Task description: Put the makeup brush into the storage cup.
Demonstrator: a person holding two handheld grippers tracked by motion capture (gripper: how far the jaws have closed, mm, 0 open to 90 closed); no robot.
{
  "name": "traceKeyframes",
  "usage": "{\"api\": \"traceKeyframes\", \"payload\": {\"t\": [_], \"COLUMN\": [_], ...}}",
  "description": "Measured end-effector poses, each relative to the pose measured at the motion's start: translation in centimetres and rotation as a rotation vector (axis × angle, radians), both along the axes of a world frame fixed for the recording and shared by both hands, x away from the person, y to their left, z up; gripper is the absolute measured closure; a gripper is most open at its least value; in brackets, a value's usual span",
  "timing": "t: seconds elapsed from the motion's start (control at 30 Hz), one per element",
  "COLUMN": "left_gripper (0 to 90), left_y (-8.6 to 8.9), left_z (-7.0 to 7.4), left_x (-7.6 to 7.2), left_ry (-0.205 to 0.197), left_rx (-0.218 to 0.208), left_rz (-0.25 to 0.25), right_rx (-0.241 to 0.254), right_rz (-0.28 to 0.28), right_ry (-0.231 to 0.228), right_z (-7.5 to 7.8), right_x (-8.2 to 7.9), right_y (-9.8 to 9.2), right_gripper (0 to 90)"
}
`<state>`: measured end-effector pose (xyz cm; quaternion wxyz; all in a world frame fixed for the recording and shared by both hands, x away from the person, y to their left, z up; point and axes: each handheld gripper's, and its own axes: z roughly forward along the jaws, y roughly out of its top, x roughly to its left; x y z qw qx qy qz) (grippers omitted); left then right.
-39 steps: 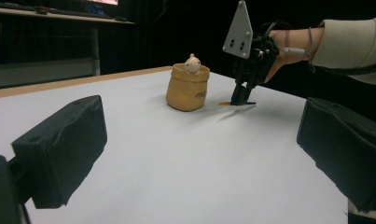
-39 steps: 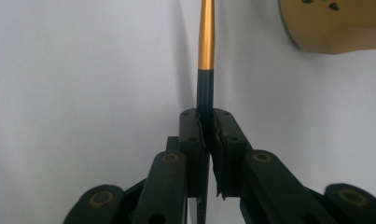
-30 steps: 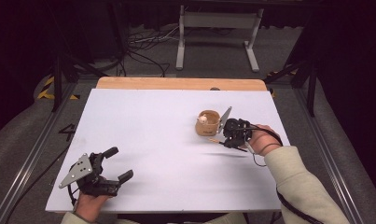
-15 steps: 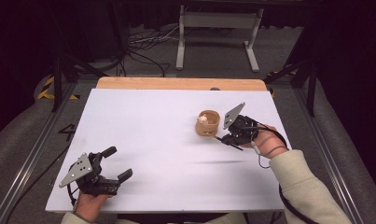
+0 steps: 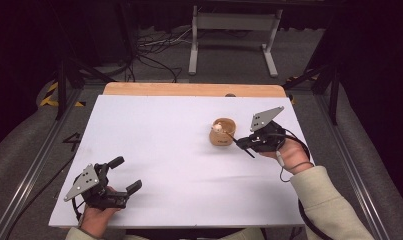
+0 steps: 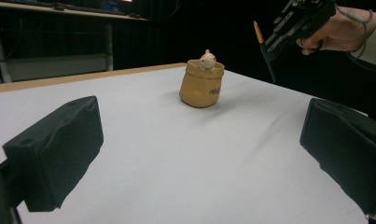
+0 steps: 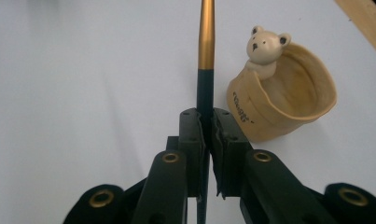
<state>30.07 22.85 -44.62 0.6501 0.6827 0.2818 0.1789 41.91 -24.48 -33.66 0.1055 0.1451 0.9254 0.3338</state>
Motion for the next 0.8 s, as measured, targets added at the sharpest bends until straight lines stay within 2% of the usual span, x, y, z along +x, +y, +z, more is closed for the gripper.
{"api": "traceKeyframes", "payload": {"t": [0.07,0.2,0.23,0.3,0.33,0.47,0.8], "left_gripper": [0.1,0.1,0.1,0.1,0.1,0.1,0.1], "left_y": [0.0,-0.1,0.0,0.0,0.0,0.0,-0.1], "left_z": [0.0,-0.1,-0.1,-0.1,-0.1,-0.1,-0.1], "left_x": [0.0,0.0,0.1,0.1,0.1,0.1,0.1], "left_ry": [-0.001,0.004,0.003,0.005,0.005,0.004,0.0], "left_rx": [0.002,0.004,0.005,0.001,0.001,0.002,0.007], "left_rz": [0.001,0.002,0.005,0.008,0.008,0.008,0.005], "right_rx": [0.009,0.077,0.11,0.148,0.148,0.23,0.361], "right_rz": [-0.005,-0.033,-0.049,-0.071,-0.071,-0.116,-0.187], "right_ry": [-0.006,-0.038,-0.044,-0.051,-0.051,-0.075,-0.116], "right_z": [0.0,0.3,0.3,0.3,0.3,0.1,-0.5], "right_x": [-0.1,-0.4,-0.6,-0.7,-0.7,-1.0,-1.6], "right_y": [-0.1,-0.6,-0.9,-1.1,-1.1,-1.5,-1.4], "right_gripper": [83.9,83.9,83.9,83.9,83.9,83.8,83.7]}}
